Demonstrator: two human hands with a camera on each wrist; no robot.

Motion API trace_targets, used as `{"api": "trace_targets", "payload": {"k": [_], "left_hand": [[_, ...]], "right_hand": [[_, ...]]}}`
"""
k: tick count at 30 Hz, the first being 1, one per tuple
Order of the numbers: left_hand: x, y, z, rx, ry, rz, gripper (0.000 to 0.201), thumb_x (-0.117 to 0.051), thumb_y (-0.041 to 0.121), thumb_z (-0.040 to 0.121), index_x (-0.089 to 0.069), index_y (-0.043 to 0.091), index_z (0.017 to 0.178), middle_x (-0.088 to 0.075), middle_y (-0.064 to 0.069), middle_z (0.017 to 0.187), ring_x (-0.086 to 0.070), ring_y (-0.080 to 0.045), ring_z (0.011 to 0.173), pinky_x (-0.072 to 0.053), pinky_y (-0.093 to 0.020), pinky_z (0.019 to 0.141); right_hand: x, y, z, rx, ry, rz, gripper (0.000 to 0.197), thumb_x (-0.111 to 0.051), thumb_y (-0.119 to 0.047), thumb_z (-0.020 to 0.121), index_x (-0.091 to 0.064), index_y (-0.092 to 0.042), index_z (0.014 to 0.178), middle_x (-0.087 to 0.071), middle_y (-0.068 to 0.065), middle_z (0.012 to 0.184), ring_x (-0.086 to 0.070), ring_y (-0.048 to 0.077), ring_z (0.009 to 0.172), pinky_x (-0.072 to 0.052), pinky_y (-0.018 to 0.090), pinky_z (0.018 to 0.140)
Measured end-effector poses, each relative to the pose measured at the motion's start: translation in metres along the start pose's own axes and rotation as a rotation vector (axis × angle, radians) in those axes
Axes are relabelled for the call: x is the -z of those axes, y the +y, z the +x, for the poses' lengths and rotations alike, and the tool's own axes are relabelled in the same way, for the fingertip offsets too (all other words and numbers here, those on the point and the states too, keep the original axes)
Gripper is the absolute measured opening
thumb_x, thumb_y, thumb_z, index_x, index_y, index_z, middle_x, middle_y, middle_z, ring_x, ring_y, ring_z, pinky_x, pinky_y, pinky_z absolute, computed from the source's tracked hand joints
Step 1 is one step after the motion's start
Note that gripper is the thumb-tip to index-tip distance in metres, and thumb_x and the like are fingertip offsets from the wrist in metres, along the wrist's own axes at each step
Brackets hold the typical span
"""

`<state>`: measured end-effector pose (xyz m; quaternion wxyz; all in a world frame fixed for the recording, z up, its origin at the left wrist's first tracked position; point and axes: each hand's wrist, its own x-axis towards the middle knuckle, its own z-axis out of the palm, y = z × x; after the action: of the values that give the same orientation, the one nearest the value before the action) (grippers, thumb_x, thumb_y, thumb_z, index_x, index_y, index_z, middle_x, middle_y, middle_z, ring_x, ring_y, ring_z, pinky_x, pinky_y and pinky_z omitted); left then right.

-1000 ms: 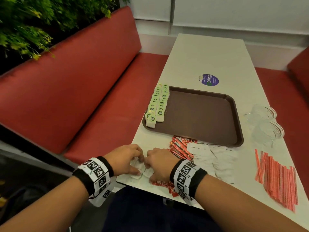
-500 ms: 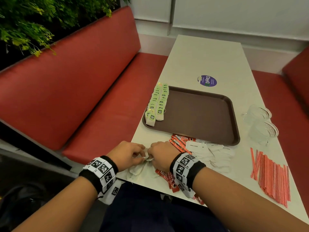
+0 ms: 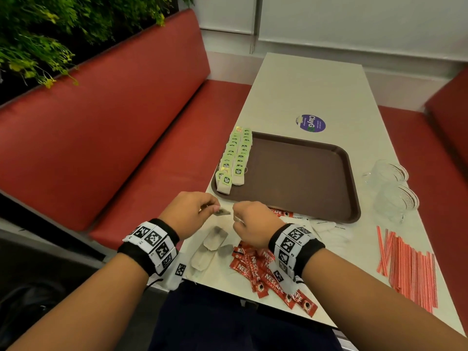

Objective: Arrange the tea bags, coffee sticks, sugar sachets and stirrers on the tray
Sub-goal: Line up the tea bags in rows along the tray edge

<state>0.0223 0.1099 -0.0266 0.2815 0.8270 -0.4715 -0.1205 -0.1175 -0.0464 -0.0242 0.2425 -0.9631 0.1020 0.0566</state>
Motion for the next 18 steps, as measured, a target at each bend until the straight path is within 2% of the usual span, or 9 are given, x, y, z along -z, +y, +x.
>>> {"api": "trace_targets", "payload": {"k": [3,6,7,9,10,13,16,18], "left_hand": [[0.006,0.007,0.009,0.009,-0.006,0.013,0.01,-0.061,0.03,0.096,-0.069,0.029,0.09,-0.062,0.012,0.065,-0.051,-0.004,0.057,-0.039,-0.023,0.057],[0.008,0.016,0.017,-0.046,-0.038,0.071,0.01,-0.061,0.03,0.096,-0.069,0.027,0.092,-0.062,0.013,0.069,-0.051,-0.002,0.06,-0.04,-0.027,0.06],[0.008,0.019,0.019,-0.064,-0.047,0.071,0.01,-0.061,0.03,0.096,-0.07,0.026,0.092,-0.061,0.014,0.071,-0.052,-0.001,0.062,-0.04,-0.027,0.061],[0.006,0.026,0.023,-0.103,-0.061,0.05,0.01,-0.061,0.029,0.095,-0.07,0.027,0.091,-0.064,0.014,0.076,-0.056,-0.002,0.069,-0.044,-0.028,0.065],[0.005,0.03,0.025,-0.124,-0.063,0.042,0.01,-0.061,0.029,0.095,-0.07,0.027,0.091,-0.066,0.013,0.08,-0.058,-0.003,0.073,-0.047,-0.03,0.068],[0.003,0.038,0.03,-0.158,-0.044,0.03,0.011,-0.061,0.027,0.096,-0.068,0.028,0.088,-0.066,0.013,0.081,-0.059,-0.005,0.076,-0.051,-0.036,0.071],[0.001,0.043,0.034,-0.173,-0.014,0.006,0.011,-0.06,0.026,0.096,-0.067,0.028,0.087,-0.066,0.014,0.081,-0.06,-0.005,0.076,-0.051,-0.037,0.072],[0.0,0.046,0.034,-0.183,-0.003,-0.039,0.008,-0.061,0.028,0.096,-0.067,0.029,0.09,-0.066,0.015,0.082,-0.06,-0.005,0.078,-0.051,-0.035,0.072]], "right_hand": [[0.005,0.008,0.0,-0.035,0.014,0.068,0.012,-0.049,-0.015,0.093,-0.04,-0.016,0.086,-0.046,-0.001,0.073,-0.048,0.026,0.071,-0.034,0.031,0.063],[0.011,0.011,0.0,-0.009,0.101,0.157,0.014,-0.053,-0.019,0.092,-0.04,-0.019,0.098,-0.05,-0.004,0.074,-0.049,0.021,0.066,-0.034,0.032,0.059],[0.013,0.01,0.0,0.014,0.134,0.178,0.018,-0.056,-0.024,0.092,-0.043,-0.02,0.103,-0.057,-0.003,0.079,-0.053,0.019,0.068,-0.039,0.032,0.061],[0.012,0.012,0.001,0.065,0.182,0.187,0.021,-0.059,-0.03,0.091,-0.053,-0.02,0.109,-0.065,-0.001,0.096,-0.06,0.018,0.083,-0.049,0.034,0.072],[0.01,0.012,0.003,0.076,0.193,0.181,0.017,-0.058,-0.029,0.091,-0.057,-0.02,0.105,-0.065,-0.001,0.097,-0.06,0.019,0.085,-0.051,0.038,0.076],[0.007,0.017,0.006,0.076,0.226,0.196,0.007,-0.056,-0.025,0.089,-0.058,-0.02,0.094,-0.063,-0.003,0.089,-0.059,0.019,0.081,-0.052,0.043,0.074],[0.009,0.022,0.006,0.068,0.251,0.218,0.007,-0.056,-0.025,0.09,-0.059,-0.019,0.092,-0.063,-0.003,0.086,-0.058,0.019,0.078,-0.05,0.042,0.071],[0.012,0.026,0.005,0.061,0.266,0.227,0.006,-0.057,-0.024,0.092,-0.056,-0.022,0.086,-0.06,-0.007,0.082,-0.056,0.013,0.074,-0.048,0.037,0.067]]}}
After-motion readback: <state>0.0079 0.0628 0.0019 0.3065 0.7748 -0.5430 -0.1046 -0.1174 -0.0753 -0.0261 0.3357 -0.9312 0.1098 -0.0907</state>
